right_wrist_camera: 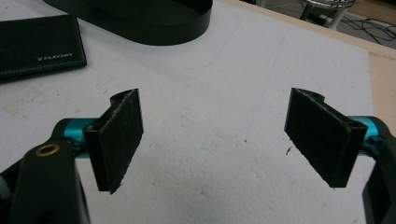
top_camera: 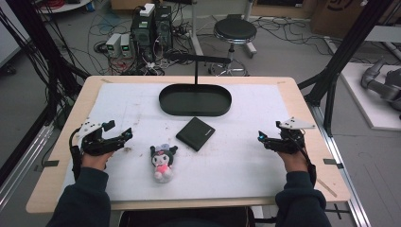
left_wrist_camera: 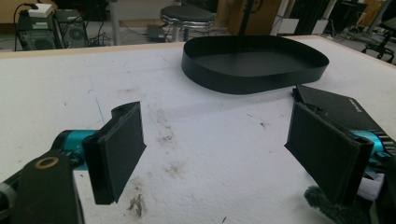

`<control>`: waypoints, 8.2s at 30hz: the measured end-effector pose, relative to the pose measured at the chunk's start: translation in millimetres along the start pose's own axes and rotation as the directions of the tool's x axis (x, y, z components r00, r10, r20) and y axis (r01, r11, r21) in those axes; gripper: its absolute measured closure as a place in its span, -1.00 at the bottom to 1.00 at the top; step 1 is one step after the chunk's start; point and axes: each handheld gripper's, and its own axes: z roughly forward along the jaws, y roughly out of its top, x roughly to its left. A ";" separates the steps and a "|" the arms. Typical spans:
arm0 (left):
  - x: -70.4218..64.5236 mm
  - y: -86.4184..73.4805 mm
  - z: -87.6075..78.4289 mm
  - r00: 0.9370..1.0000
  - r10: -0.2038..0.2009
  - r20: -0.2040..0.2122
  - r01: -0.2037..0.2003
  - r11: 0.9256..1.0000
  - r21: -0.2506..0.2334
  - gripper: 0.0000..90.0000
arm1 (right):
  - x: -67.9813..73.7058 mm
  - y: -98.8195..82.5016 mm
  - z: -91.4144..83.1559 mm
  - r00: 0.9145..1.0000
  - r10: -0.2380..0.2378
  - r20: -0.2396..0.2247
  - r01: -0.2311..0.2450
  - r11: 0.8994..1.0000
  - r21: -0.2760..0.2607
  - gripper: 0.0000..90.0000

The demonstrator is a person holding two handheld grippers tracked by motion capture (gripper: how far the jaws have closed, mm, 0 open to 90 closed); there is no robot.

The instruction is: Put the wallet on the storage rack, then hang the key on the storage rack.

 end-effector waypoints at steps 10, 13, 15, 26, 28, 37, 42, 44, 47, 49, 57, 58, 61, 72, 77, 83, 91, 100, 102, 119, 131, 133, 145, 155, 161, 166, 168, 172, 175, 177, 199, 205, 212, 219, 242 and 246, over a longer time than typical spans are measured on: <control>0.1 -2.1 2.2 1.000 -0.007 -0.005 0.007 1.000 0.016 -0.56 | -1.7 -0.7 0.9 1.000 0.012 -0.010 -0.012 1.000 -0.002 -0.56; -0.6 -1.9 2.7 1.000 0.000 -0.003 0.000 1.000 0.018 -0.55 | -0.6 -0.9 0.1 1.000 0.011 -0.007 -0.011 1.000 -0.007 -0.56; -1.5 -1.3 3.5 1.000 0.004 -0.002 -0.004 1.000 0.015 -0.54 | 4.9 -0.4 0.2 1.000 -0.014 -0.015 0.013 1.000 -0.008 -0.56; -1.0 -2.1 2.0 1.000 0.021 -0.005 -0.021 1.000 0.022 -0.53 | 52.8 21.6 19.5 0.981 -0.070 -0.182 0.059 0.996 -0.066 -0.48; -0.7 -2.7 2.8 1.000 0.019 -0.008 -0.019 0.999 0.027 -0.53 | 66.0 27.7 24.8 0.971 -0.105 -0.216 0.088 0.992 -0.086 -0.38; 1.0 -3.4 1.9 1.000 0.017 -0.008 -0.017 1.000 0.026 -0.52 | 118.3 43.5 63.0 0.928 -0.220 -0.302 0.216 0.975 -0.048 -0.22; 1.7 -3.8 2.5 1.000 0.012 -0.011 -0.012 1.000 0.027 -0.51 | 136.8 49.9 83.0 0.909 -0.262 -0.325 0.260 0.964 -0.049 0.00; 1.3 -3.8 2.7 1.000 0.012 -0.011 -0.012 1.000 0.028 -0.51 | 143.9 49.2 90.0 0.901 -0.280 -0.330 0.283 0.958 -0.039 0.00; 1.4 -3.9 2.8 1.000 0.017 -0.015 -0.016 0.999 0.034 -0.51 | 156.0 46.1 96.9 0.889 -0.310 -0.337 0.319 0.947 -0.029 -0.12; 1.4 -4.0 3.0 1.000 0.016 -0.015 -0.016 0.999 0.034 -0.51 | 162.6 44.2 100.7 0.878 -0.323 -0.354 0.335 0.942 -0.027 -0.18; 1.7 -4.7 3.7 1.000 0.015 -0.018 -0.014 0.999 0.046 -0.50 | 191.9 34.3 114.9 0.837 -0.406 -0.367 0.437 0.899 0.003 -0.26; 1.7 -4.7 3.7 1.000 0.015 -0.018 -0.014 0.999 0.046 -0.50 | 192.7 35.5 114.6 0.842 -0.410 -0.352 0.440 0.898 0.008 -0.11; 2.4 -5.1 3.4 1.000 0.011 -0.020 -0.010 0.999 0.044 -0.49 | 190.8 36.6 114.7 0.857 -0.418 -0.302 0.443 0.897 0.016 0.23; 4.0 -5.7 3.0 1.000 0.002 -0.021 -0.001 0.999 0.048 -0.47 | 184.0 44.8 99.3 0.847 -0.431 -0.311 0.451 0.893 -0.010 0.84; 5.7 -5.9 2.7 1.000 -0.007 -0.023 0.008 0.999 0.045 -0.43 | 163.0 59.6 73.9 0.878 -0.336 -0.340 0.341 0.939 -0.047 0.85; 5.2 -5.7 2.6 1.000 -0.006 -0.022 0.007 0.999 0.045 -0.43 | 136.7 67.6 38.6 0.902 -0.149 -0.405 0.143 0.989 -0.043 0.86; 5.4 -5.9 3.4 1.000 -0.003 -0.023 0.004 0.999 0.046 -0.43 | 86.5 56.0 14.7 0.925 0.033 -0.379 -0.032 0.999 0.009 0.86; 5.1 -5.9 3.1 1.000 -0.005 -0.026 0.006 0.999 0.048 -0.43 | 64.2 55.2 14.3 0.981 0.020 -0.191 -0.025 0.999 -0.027 0.86; 5.1 -5.9 3.1 1.000 -0.005 -0.025 0.006 0.999 0.048 -0.43 | 62.3 54.9 14.6 0.983 0.026 -0.181 -0.031 0.999 -0.024 0.86; 5.0 -6.1 3.0 1.000 -0.004 -0.026 0.006 0.999 0.048 -0.43 | 50.1 49.7 28.5 0.989 0.073 -0.131 -0.082 0.994 -0.068 -0.05; 4.2 -6.1 2.9 1.000 -0.003 -0.027 0.004 0.999 0.048 -0.43 | 62.7 32.2 62.8 0.992 0.060 -0.107 -0.056 0.998 0.041 -0.13; 4.5 -6.1 3.1 1.000 -0.003 -0.026 0.004 0.999 0.047 -0.43 | 62.3 31.6 64.2 0.991 0.075 -0.110 -0.070 0.996 0.045 -0.04; 4.6 -5.8 3.8 1.000 0.005 -0.023 -0.004 0.999 0.040 -0.43 | 61.7 51.2 59.5 0.980 0.096 -0.173 -0.107 0.993 -0.057 0.74; 5.1 -5.7 4.4 1.000 0.006 -0.015 -0.006 0.999 0.036 -0.43 | 61.8 101.4 79.2 0.982 0.085 -0.171 -0.106 0.988 -0.116 0.74; 5.6 -5.8 5.1 1.000 0.006 -0.014 -0.006 0.999 0.035 -0.43 | 63.3 122.2 109.6 0.994 0.063 -0.087 -0.073 0.991 -0.109 0.74; 6.3 -6.0 5.3 1.000 0.004 -0.012 -0.004 0.999 0.033 -0.43 | 65.6 132.8 135.0 1.000 0.005 -0.005 -0.006 0.996 -0.088 0.74; 6.6 -6.0 5.3 1.000 0.004 -0.011 -0.004 0.999 0.035 -0.43 | 66.9 133.9 143.7 1.000 -0.006 0.017 0.007 0.996 -0.086 0.74; 6.6 -6.2 6.0 1.000 0.002 -0.009 -0.001 0.999 0.034 -0.43 | 73.0 135.8 161.6 0.996 -0.063 0.056 0.066 0.996 -0.058 0.74; 6.7 -6.2 6.2 1.000 -0.001 -0.009 0.001 0.999 0.034 -0.43 | 79.4 137.4 176.8 0.989 -0.097 0.113 0.100 0.995 -0.017 0.74; 6.9 -6.1 5.7 1.000 -0.001 -0.009 0.001 0.999 0.033 -0.43 | 82.2 137.1 183.5 0.984 -0.108 0.144 0.111 0.994 -0.018 0.74; 4.6 -6.2 5.0 1.000 0.009 0.002 -0.009 0.999 0.042 -0.43 | 106.0 143.3 190.8 0.999 -0.046 -0.029 0.044 0.996 -0.073 -0.13; 3.0 -7.1 4.8 1.000 0.009 0.012 -0.010 0.999 0.044 -0.43 | 78.7 134.5 136.6 0.989 -0.048 -0.139 0.041 0.998 -0.052 -0.16; 0.8 -7.9 3.6 1.000 0.008 0.015 -0.009 0.999 0.040 -0.43 | 56.8 107.7 86.4 0.988 -0.096 -0.123 0.091 0.995 -0.051 -0.26; -2.0 -7.6 5.7 1.000 0.008 0.008 -0.009 0.999 0.039 -0.43 | 39.9 73.7 50.9 0.990 -0.066 -0.124 0.058 0.996 -0.068 -0.24; -6.8 -7.0 9.8 1.000 0.014 0.017 -0.014 0.999 0.037 -0.43 | 14.1 24.4 20.6 0.998 -0.051 -0.036 0.049 0.998 -0.050 -0.48; -8.4 -6.8 9.3 1.000 0.017 0.017 -0.018 0.999 0.041 -0.43 | 12.4 22.3 19.5 0.999 -0.042 -0.026 0.041 0.998 -0.045 -0.48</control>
